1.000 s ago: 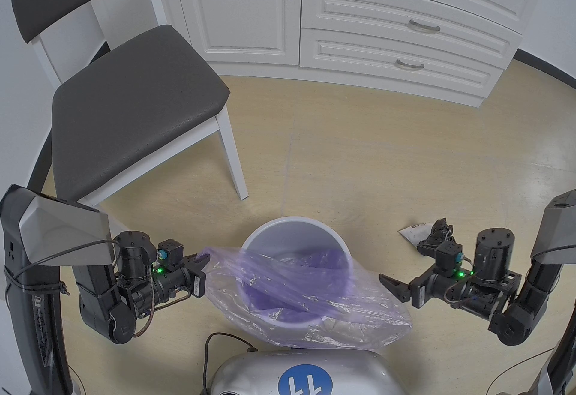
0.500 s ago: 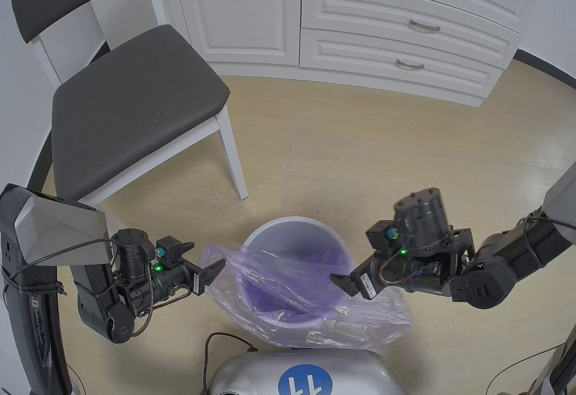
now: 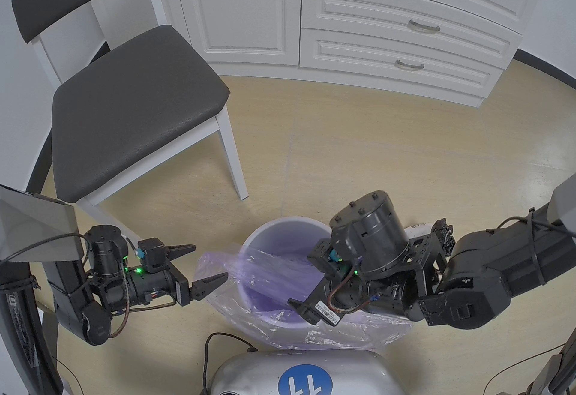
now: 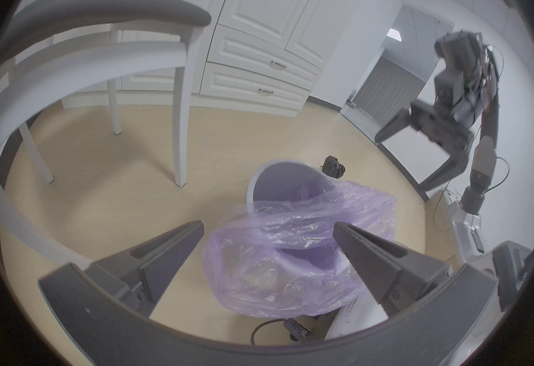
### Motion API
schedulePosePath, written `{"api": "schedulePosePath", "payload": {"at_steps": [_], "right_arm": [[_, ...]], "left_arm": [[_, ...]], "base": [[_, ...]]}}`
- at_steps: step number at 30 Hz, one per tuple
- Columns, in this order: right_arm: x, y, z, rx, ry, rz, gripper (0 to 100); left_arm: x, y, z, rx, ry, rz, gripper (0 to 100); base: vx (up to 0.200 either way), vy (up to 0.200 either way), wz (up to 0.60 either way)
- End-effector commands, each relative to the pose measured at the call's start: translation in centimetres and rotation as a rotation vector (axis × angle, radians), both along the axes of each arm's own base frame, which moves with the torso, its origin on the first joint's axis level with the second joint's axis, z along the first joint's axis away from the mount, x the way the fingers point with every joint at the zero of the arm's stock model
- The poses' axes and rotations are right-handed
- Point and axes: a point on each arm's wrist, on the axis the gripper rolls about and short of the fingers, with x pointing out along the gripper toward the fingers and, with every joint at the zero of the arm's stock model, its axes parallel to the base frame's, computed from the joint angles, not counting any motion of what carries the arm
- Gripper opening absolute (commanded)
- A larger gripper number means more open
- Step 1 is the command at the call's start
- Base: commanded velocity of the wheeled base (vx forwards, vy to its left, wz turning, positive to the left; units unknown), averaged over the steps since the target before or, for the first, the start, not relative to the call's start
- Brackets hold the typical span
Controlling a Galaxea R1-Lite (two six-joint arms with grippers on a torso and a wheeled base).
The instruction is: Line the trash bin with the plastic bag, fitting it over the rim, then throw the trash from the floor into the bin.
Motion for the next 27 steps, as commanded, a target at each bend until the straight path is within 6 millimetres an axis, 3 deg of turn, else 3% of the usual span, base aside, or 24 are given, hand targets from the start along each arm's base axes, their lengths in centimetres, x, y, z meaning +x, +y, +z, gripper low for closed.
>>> {"api": "schedulePosePath", "payload": {"at_steps": [1, 10, 26, 27], "right_arm": [[-0.1, 0.8, -3.1, -0.103, 0.039, -0.01, 100], [1.2, 2.4, -6.3, -0.156, 0.076, -0.014, 100], [3.7, 4.0, -9.0, -0.17, 0.089, -0.039, 100], [3.7, 4.0, -9.1, -0.169, 0.089, -0.04, 0]], "left_arm": [[-0.7, 1.6, 1.9, -0.018, -0.047, 0.025, 100], [-0.7, 1.6, 2.6, -0.023, -0.075, 0.027, 100], [-0.5, 1.6, 2.6, -0.02, -0.08, 0.04, 100], [-0.5, 1.6, 2.6, -0.019, -0.081, 0.04, 100]], "base": [[0.0, 0.0, 0.0], [0.0, 0.0, 0.0], [0.0, 0.0, 0.0], [0.0, 0.0, 0.0]]}}
